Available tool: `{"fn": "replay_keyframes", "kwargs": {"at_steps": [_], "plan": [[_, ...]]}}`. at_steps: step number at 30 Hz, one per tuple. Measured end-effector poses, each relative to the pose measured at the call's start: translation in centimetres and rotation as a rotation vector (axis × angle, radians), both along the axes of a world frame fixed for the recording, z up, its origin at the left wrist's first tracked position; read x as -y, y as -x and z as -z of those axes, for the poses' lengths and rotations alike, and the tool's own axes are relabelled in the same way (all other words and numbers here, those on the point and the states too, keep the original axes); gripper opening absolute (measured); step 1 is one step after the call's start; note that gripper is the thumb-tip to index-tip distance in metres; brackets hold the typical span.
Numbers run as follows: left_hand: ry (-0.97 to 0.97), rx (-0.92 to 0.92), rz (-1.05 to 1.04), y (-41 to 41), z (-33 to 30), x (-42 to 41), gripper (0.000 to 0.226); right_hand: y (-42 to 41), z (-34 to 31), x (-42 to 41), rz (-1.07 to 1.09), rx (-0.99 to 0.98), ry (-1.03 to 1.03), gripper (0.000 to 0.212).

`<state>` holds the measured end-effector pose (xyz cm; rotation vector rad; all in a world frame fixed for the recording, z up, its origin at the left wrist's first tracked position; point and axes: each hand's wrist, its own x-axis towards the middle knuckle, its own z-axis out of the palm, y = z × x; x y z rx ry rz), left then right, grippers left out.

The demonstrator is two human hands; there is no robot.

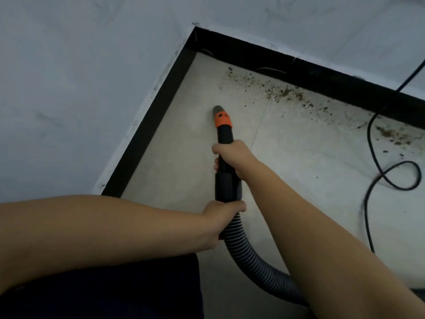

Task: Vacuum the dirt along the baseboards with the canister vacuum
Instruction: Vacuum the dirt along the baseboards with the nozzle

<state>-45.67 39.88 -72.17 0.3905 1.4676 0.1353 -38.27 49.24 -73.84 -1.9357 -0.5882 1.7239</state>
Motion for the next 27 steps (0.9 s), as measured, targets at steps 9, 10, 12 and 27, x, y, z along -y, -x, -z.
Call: {"fn": "replay_keyframes", "kwargs": {"at_steps": [9,10,12,27], "plan": [[0.137,-0.056,0.031,2.9,1.3,6.6,0.028,2.7,0.4,6.8,-0.030,-0.058,0.032,0.014],[0.137,-0.056,0.067,2.5,1.4,6.8,0.025,2.0,0.5,7.3,0.024,-0.037,0.023,0.014],[0.129,-0.037,0.147,1.7,1.4,6.9,0.026,0.4,0.5,8.3,0.131,0.000,0.010,0.013],[-0.075,-0.053,0.376,-1.2,2.8,3.1,0.019,-3.8,1.7,6.6,0.403,0.061,-0.031,0.011]]}}
